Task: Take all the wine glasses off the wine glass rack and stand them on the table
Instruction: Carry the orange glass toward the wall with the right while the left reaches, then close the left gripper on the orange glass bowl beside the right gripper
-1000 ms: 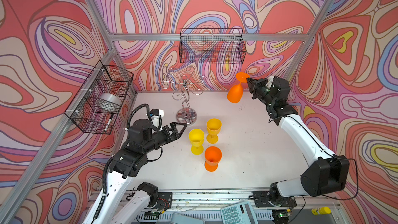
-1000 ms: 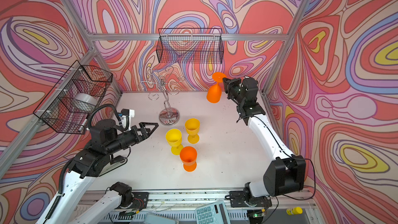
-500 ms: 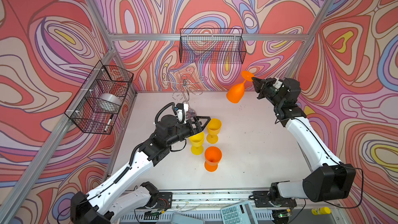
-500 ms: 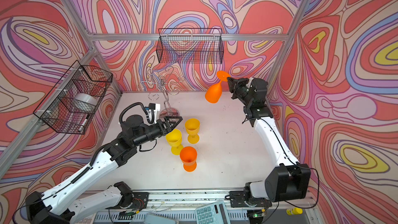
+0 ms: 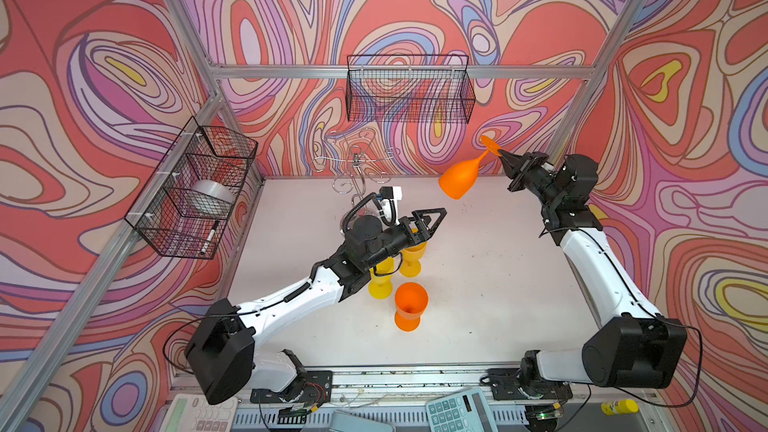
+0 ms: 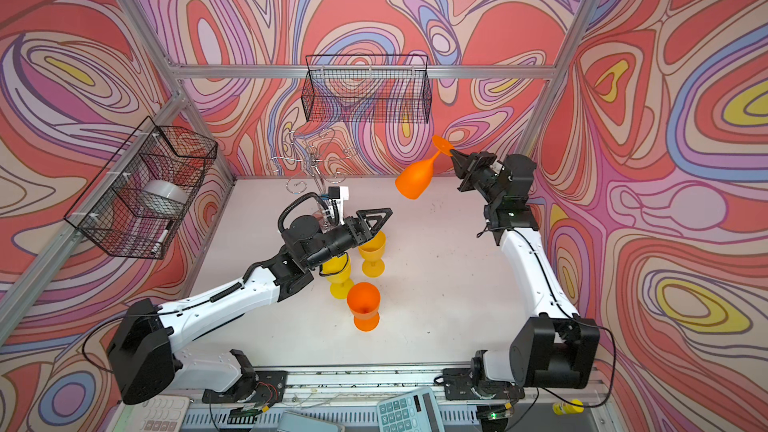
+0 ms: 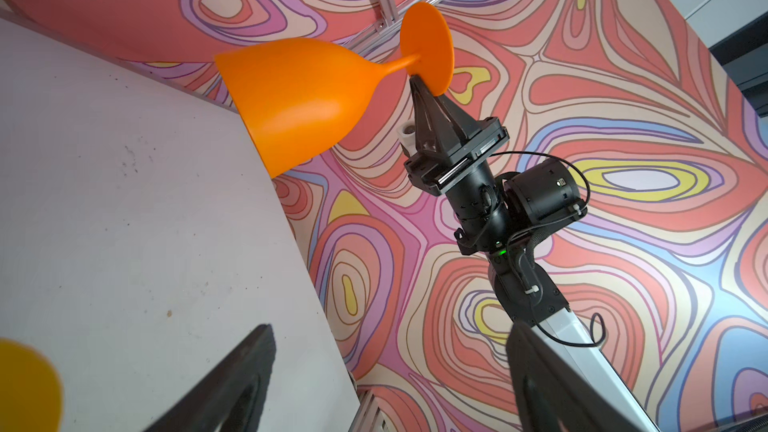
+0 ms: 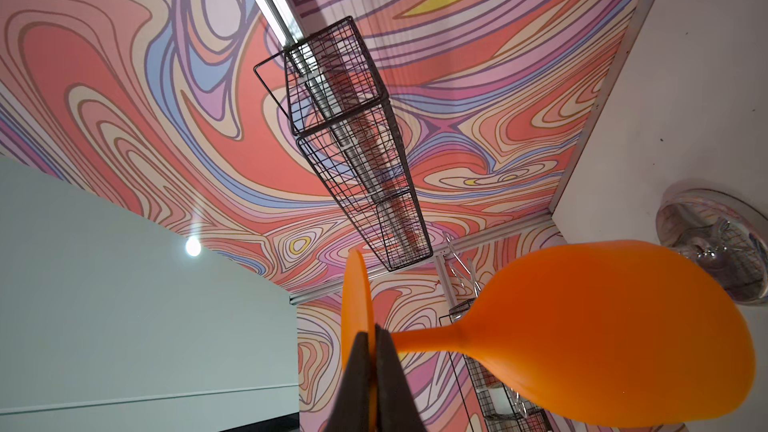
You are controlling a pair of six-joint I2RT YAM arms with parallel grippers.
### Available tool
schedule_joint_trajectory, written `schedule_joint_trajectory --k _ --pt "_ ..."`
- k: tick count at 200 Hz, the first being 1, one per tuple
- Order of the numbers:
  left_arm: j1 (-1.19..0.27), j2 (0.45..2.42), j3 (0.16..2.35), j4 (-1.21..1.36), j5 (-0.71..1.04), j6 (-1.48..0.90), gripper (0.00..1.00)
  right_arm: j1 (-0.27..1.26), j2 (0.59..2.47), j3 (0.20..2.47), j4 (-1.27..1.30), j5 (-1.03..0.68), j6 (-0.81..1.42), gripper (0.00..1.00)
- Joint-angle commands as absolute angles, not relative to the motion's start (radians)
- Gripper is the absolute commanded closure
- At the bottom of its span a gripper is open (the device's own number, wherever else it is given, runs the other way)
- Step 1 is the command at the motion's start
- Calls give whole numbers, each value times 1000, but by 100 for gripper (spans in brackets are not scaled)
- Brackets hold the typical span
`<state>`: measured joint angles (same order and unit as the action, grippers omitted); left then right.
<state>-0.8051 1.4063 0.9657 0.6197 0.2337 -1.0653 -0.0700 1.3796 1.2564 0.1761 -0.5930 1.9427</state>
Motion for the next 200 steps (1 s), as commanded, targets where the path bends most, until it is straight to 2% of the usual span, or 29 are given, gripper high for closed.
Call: schedule_joint_trajectory --k 1,92,200 --pt "-817 1452 1011 801 191 -1031 12 -98 1390 1241 241 -653 2036 100" --pt "-819 1672 1126 956 161 -1026 14 -185 1401 1209 292 -731 2184 100" --pt "-819 1885 1282 997 141 -1024 16 -254 1394 1111 378 -680 2351 100"
